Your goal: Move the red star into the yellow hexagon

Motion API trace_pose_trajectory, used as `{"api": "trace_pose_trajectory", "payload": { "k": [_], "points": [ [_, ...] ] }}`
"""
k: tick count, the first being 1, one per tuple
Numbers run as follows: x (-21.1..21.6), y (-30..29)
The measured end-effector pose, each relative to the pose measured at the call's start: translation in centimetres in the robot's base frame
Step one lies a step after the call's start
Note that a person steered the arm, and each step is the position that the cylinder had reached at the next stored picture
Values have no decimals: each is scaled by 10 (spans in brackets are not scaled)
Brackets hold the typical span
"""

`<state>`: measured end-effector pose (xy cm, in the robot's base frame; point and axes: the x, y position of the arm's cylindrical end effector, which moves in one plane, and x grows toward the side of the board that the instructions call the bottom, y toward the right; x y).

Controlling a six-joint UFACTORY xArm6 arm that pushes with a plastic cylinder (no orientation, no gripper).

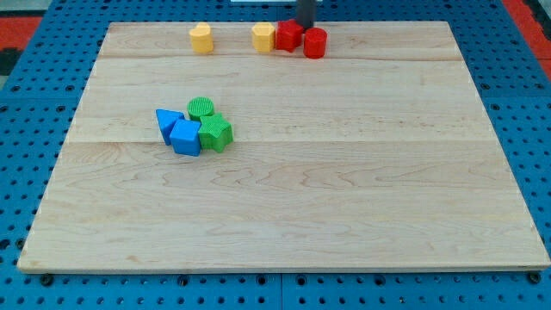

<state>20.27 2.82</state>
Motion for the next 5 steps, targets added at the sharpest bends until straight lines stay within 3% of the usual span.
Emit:
{"api": "trace_pose_trajectory", "payload": {
  "k": [2, 3, 4, 5],
  "points": [
    [17, -24],
    [32, -9],
    [55, -37],
    [50, -75]
  ]
}}
